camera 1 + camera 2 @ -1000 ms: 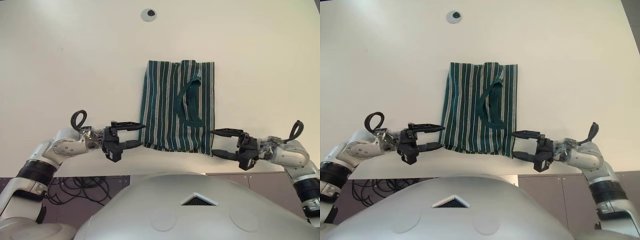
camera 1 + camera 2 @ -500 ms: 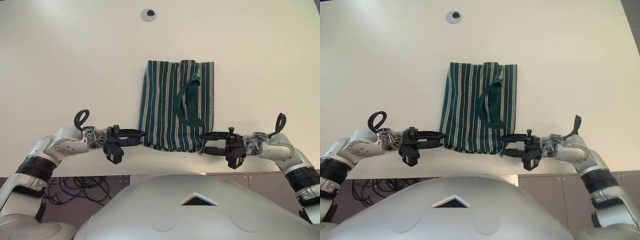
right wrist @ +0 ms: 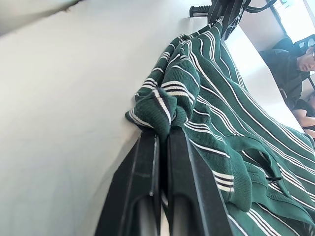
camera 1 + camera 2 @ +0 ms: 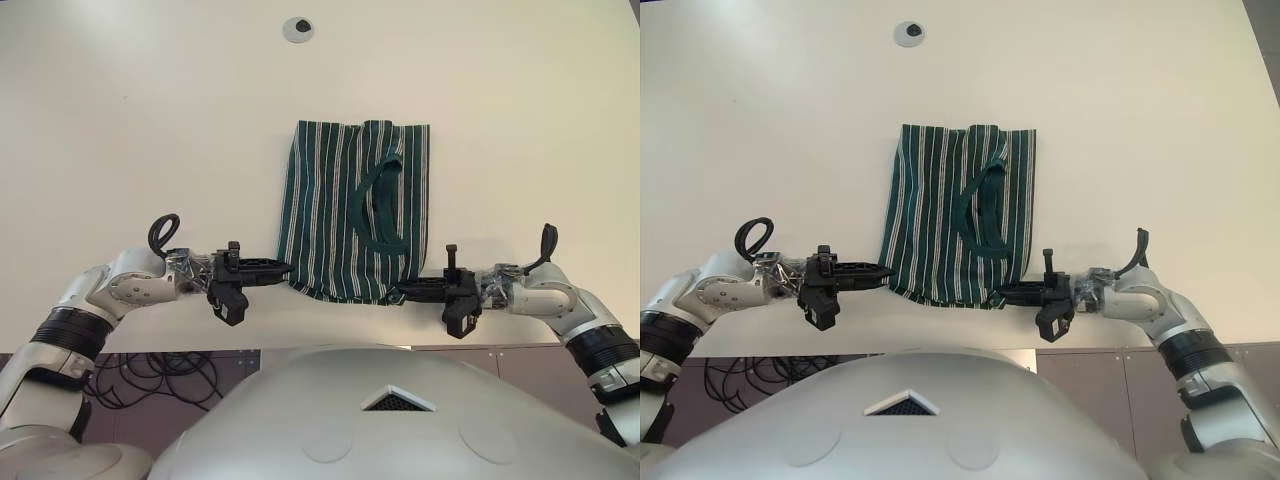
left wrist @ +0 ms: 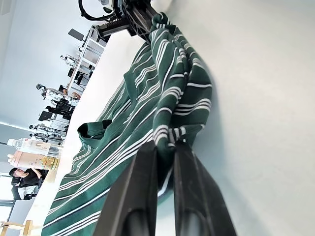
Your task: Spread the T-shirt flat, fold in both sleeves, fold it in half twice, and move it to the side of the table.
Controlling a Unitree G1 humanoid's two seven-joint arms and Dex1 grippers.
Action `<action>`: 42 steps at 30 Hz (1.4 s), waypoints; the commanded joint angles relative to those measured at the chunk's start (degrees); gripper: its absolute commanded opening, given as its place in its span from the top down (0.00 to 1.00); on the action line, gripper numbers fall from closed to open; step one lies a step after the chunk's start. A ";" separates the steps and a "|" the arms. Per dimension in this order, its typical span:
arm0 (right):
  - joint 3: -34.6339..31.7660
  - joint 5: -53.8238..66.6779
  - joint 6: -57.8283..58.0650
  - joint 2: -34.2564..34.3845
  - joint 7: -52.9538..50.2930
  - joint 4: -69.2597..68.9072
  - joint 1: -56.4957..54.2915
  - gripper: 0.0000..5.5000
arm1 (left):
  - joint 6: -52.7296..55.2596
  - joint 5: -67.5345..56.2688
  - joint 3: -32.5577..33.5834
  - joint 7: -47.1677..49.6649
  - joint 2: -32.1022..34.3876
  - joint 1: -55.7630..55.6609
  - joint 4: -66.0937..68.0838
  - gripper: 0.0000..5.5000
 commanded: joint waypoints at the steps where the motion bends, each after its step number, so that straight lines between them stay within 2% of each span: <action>1: 3.03 5.68 9.22 -2.85 4.37 -1.16 2.78 1.00 | 11.30 -4.68 -8.10 -8.56 0.40 5.90 -2.65 0.96; 3: 3.53 20.85 17.70 -6.17 8.17 -9.26 4.55 1.00 | 23.83 -24.32 -12.25 -16.21 6.16 8.90 -17.26 0.97; 5: 3.03 34.61 29.96 -11.52 14.68 -17.44 6.93 1.00 | 34.95 -37.42 -12.63 -22.85 11.74 9.91 -26.20 0.99; 8: 0.06 49.37 43.89 -19.40 23.28 -25.32 10.38 1.00 | 45.96 -49.11 -8.30 -29.89 16.62 9.97 -29.90 0.99; 12: -4.32 59.22 54.55 -23.75 29.89 -32.79 14.90 1.00 | 53.23 -60.01 -1.86 -33.35 16.39 11.78 -34.56 0.99; 18: -10.69 63.24 62.96 -21.48 32.43 -39.26 18.75 1.00 | 58.49 -66.90 5.52 -37.44 14.46 19.25 -39.44 0.99; 25: -16.90 66.11 71.82 -15.09 31.30 -38.16 15.51 1.00 | 64.85 -70.04 13.18 -42.38 10.17 21.77 -36.32 0.99; 32: -21.04 66.79 80.50 -9.35 29.56 -33.95 12.29 1.00 | 69.31 -62.45 13.82 -40.38 0.38 16.69 -28.03 0.99; 37: -20.81 60.58 80.21 -3.82 29.69 -26.43 9.26 1.00 | 73.49 -61.13 15.74 -36.57 -7.89 8.26 -23.49 0.99; 42: -21.36 56.28 80.00 2.48 28.58 -20.95 5.45 1.00 | 78.09 -60.62 18.05 -36.33 -11.74 1.68 -21.06 0.99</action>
